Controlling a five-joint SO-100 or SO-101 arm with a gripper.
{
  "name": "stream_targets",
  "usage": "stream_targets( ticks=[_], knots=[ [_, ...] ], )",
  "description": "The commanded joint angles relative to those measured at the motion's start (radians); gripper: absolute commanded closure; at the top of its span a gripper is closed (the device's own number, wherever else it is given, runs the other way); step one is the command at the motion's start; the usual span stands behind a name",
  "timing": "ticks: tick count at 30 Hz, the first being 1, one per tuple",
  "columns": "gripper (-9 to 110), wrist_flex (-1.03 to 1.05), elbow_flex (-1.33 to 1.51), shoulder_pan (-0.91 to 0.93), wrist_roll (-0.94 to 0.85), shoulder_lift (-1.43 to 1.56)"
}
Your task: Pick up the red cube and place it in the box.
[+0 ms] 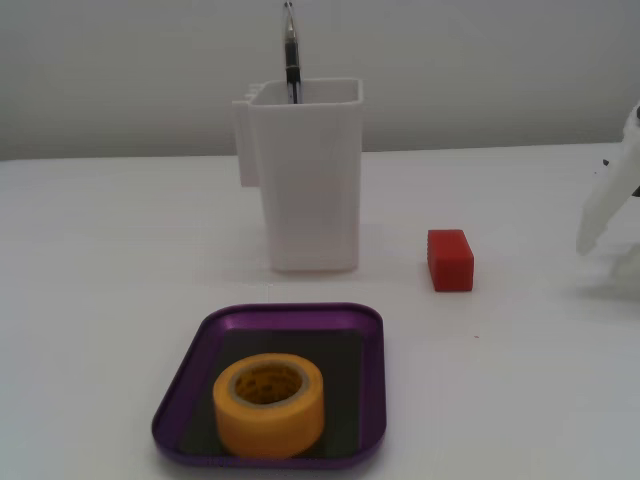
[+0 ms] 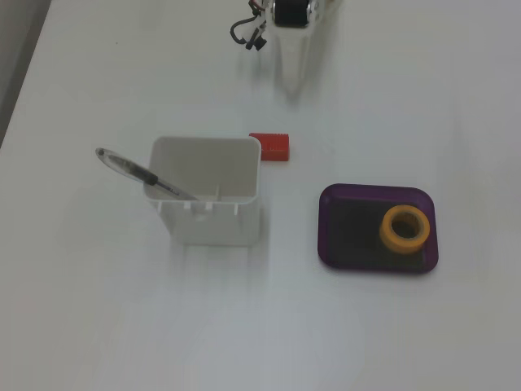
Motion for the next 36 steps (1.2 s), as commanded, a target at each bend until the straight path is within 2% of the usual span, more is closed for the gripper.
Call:
stream_targets(
  ticks=[1,21,36],
  knots=[
    [101,-0.017,0.006,-0.006,-0.008,0.015],
    [101,-0.018,0.006,-0.006,-0.011,0.015],
    [101,-0.107,-0.057,-0.006,-0.005,0.014]
  ],
)
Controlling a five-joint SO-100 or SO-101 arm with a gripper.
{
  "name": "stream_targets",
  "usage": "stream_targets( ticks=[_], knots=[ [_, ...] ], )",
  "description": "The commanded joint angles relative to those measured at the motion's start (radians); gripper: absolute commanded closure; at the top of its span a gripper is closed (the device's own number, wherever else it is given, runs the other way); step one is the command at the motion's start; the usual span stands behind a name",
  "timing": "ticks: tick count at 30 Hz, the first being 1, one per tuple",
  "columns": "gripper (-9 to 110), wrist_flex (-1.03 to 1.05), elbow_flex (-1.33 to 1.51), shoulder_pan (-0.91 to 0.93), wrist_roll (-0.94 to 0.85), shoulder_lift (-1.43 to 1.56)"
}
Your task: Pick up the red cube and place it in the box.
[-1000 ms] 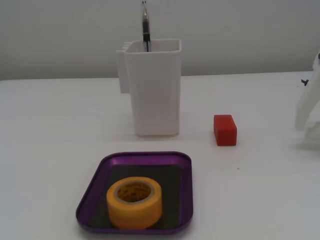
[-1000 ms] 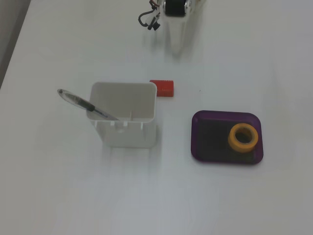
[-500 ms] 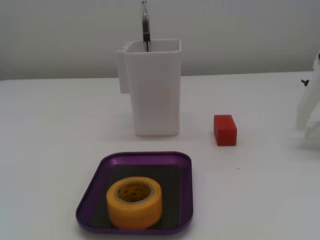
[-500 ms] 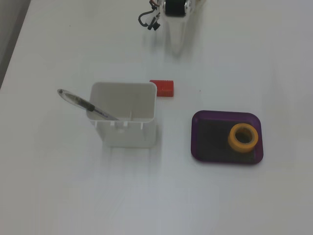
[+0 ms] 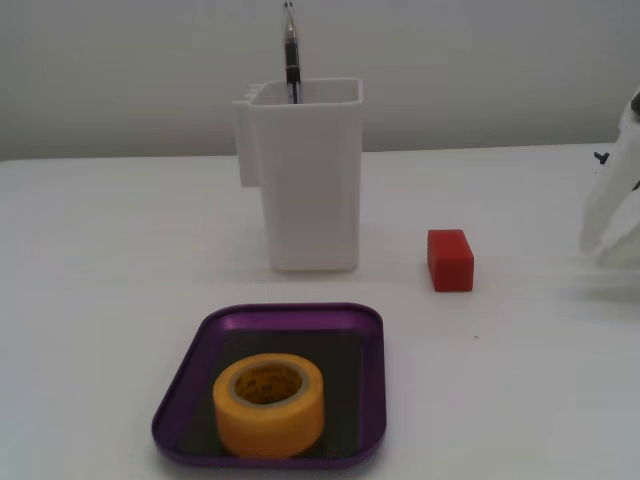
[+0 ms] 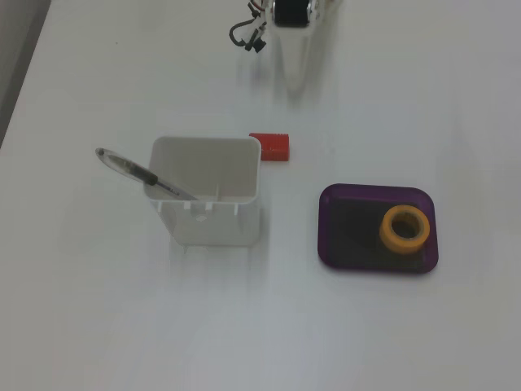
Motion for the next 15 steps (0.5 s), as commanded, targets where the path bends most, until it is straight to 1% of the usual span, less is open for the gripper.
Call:
stream_targets(
  ticks=[1,5,8,15],
  knots=[
    [101,-0.044,-0.064,-0.005,-0.005,0.006],
    [101,-0.081,-0.170,-0.003,-0.006,-0.003],
    [101,-0.095,-0.199,-0.003,-0.009,-0.005],
    [101,-0.083,-0.199,-0.002,-0.140,-0.008]
  ],
)
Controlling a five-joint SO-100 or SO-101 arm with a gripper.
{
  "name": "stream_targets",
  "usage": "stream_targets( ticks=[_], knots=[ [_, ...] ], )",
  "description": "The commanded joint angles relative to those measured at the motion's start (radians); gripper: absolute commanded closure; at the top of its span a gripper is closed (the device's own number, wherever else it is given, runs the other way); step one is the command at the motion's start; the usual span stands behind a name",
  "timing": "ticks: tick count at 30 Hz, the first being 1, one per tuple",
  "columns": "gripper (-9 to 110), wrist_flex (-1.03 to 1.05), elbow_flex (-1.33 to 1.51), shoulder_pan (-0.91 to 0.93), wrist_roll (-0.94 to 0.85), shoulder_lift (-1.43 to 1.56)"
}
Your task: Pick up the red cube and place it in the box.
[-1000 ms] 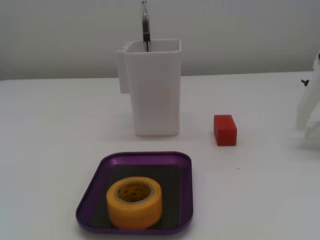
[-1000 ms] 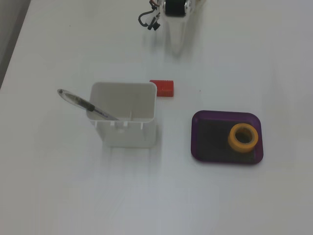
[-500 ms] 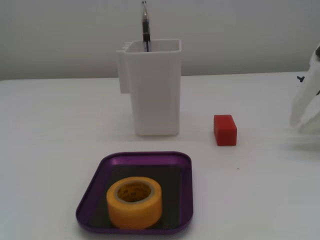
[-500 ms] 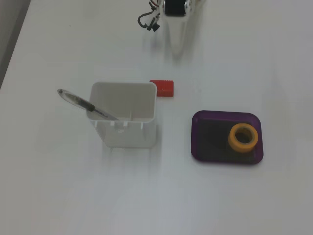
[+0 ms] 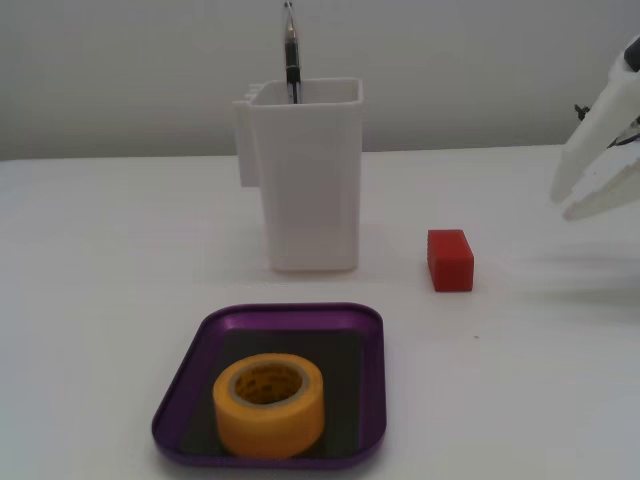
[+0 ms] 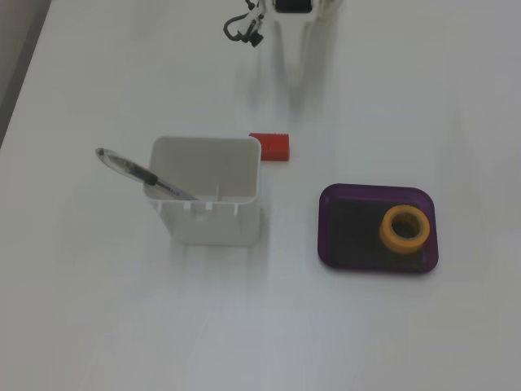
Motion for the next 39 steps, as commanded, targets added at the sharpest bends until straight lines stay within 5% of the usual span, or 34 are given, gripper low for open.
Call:
stream_targets(
  ticks=[1,8,24,39],
  knots=[
    [100,0.000,-0.049,0.000,-0.046,-0.011],
    [85,-0.012,-0.123,0.012,-0.038,-0.307],
    [84,-0.014,-0.796,0.011,-0.040,-1.292],
    [79,-0.014,-1.068,0.067,-0.054,-1.703]
  ],
)
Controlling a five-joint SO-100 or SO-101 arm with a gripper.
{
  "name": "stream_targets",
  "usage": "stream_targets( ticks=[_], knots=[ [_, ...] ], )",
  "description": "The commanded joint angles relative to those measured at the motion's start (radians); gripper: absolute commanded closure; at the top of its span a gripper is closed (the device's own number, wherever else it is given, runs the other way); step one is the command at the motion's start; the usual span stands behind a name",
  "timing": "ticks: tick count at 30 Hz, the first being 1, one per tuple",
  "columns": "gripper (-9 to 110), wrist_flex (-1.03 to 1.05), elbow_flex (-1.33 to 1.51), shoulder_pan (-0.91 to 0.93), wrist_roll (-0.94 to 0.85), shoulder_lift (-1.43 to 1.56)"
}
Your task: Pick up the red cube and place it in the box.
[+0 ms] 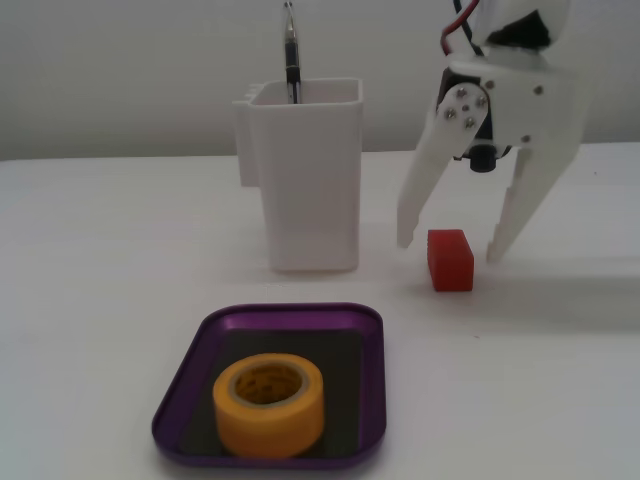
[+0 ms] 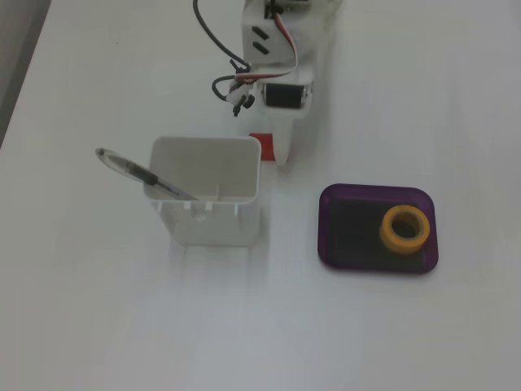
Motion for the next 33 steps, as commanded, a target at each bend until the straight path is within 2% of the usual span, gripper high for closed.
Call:
stream_targets(
  ticks=[1,8,22,33],
  knots=[
    [79,-0.012,-0.044,0.043,-0.008,-0.029],
    [79,-0.081,-0.031,0.120,-0.075,-0.066],
    [79,-0.098,0.003,0.044,-0.067,-0.069],
    [99,-0.127,0.011,0.043,-0.078,-0.071]
  ],
)
